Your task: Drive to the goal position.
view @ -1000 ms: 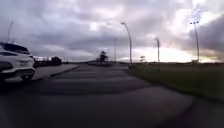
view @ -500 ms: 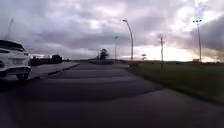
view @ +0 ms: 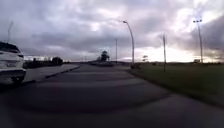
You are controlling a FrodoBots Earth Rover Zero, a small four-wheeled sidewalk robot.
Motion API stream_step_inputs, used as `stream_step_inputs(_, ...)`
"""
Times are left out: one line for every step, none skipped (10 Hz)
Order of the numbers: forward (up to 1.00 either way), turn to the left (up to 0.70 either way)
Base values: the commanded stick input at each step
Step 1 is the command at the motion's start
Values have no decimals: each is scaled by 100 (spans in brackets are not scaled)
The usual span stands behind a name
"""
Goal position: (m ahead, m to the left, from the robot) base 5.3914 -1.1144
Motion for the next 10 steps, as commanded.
stream_step_inputs(70,0)
stream_step_inputs(70,0)
stream_step_inputs(70,0)
stream_step_inputs(70,0)
stream_step_inputs(70,0)
stream_step_inputs(70,0)
stream_step_inputs(70,0)
stream_step_inputs(70,0)
stream_step_inputs(70,0)
stream_step_inputs(70,0)
